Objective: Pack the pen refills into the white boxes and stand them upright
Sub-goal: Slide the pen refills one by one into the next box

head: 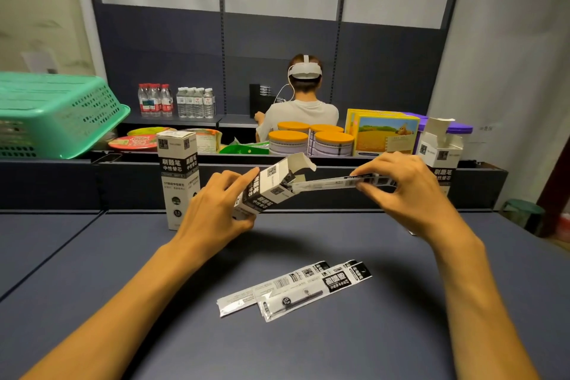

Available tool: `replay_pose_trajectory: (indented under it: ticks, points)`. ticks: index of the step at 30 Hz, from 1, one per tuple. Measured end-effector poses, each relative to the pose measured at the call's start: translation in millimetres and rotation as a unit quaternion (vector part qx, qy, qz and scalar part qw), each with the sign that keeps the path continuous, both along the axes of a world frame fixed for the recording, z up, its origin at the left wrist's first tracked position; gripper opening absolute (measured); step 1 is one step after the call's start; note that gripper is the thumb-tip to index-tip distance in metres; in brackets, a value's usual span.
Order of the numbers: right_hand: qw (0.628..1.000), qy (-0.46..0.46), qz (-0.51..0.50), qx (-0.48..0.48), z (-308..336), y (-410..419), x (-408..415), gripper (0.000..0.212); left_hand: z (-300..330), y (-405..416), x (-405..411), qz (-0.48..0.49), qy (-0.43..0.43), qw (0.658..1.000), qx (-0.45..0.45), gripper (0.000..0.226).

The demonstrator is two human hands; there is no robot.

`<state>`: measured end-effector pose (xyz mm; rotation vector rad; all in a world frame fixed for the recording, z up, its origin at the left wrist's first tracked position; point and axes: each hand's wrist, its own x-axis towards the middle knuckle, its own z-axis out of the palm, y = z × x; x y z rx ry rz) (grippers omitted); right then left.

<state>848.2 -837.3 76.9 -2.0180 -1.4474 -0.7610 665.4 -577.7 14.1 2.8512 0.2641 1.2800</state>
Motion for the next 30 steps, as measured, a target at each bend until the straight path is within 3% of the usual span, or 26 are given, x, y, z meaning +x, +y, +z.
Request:
replay_pose_trajectory:
  ticks: [12, 22, 30]
  points:
    - [0.998, -0.056, -0.009, -0.039, -4.4, 22.0, -15.7, 0.021, -1.3, -3.0, 2.0, -0.007, 0.014, 1.000, 0.019, 0.091]
    - [1.000, -0.004, -0.023, -0.009, -0.4, 3.6, -2.1, 0.026, -1.6, -1.7, 2.1, -0.008, 0.013, 1.000, 0.021, 0.091]
    - [1.000, -0.022, -0.008, -0.018, 0.4, 9.2, -11.4, 0.017, -1.9, -3.1, 2.8, -0.015, 0.012, 0.999, 0.025, 0.090]
